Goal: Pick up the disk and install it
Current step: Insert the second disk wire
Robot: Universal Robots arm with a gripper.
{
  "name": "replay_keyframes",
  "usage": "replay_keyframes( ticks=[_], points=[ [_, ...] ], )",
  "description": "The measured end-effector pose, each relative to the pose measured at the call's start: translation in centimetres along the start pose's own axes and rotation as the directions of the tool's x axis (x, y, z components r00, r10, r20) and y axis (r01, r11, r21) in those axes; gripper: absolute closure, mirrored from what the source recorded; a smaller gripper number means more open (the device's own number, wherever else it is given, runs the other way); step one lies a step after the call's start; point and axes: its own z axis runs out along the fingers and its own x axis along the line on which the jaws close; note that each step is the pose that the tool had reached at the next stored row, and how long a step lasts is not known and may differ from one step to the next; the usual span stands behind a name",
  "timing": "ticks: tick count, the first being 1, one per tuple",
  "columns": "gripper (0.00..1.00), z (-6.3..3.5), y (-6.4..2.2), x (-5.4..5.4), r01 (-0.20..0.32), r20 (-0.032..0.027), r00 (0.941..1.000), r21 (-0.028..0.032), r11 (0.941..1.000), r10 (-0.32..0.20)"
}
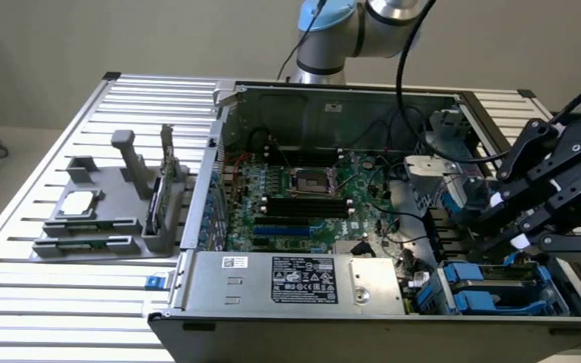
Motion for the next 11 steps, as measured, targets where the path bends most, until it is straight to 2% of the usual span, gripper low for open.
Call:
replay_keyframes(
  ticks=[6, 11],
  points=[
    [0.68, -1.84, -0.87, -0.1, 0.0, -0.0001, 1.0, 0.0008, 1.0, 0.0],
    [0.68, -2.3, -1.09, -0.1, 0.0, -0.0015, 1.0, 0.001, 1.0, 0.0]
  ],
)
